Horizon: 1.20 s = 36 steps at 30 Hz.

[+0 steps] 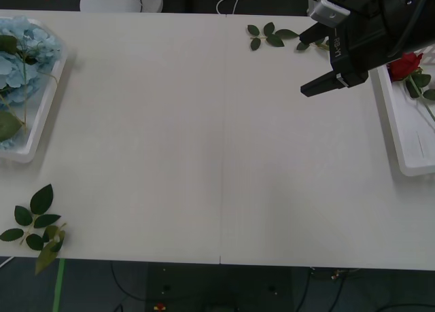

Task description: Place the red flowers into the right box and the blue flowers into the left box. If a person shows an open palm, hand one flower to the person first, then continue sorting.

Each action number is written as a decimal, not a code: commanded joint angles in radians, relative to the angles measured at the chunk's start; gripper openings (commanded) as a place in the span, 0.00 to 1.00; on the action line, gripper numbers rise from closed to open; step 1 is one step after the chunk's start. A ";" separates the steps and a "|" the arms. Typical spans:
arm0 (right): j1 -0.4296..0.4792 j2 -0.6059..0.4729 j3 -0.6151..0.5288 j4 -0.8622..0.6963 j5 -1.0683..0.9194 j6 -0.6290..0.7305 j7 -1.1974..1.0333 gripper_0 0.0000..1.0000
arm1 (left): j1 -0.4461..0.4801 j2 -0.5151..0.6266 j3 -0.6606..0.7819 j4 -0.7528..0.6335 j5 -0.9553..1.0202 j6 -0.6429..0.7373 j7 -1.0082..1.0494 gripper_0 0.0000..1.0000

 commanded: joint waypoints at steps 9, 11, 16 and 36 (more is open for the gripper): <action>0.001 0.001 -0.010 0.002 -0.001 -0.011 0.021 1.00 | -0.160 0.061 -0.167 -0.464 -0.169 -0.241 -0.035 1.00; 0.001 0.001 -0.010 0.002 -0.001 -0.011 0.021 1.00 | -0.163 0.062 -0.190 -0.505 -0.168 -0.254 -0.035 1.00; 0.001 0.001 -0.010 0.002 -0.001 -0.011 0.021 1.00 | -0.162 0.134 -0.194 -0.582 -0.140 -0.254 -0.035 1.00; 0.001 0.001 -0.010 0.002 -0.001 -0.011 0.021 1.00 | -0.177 0.318 -0.193 -0.632 -0.013 -0.249 -0.035 1.00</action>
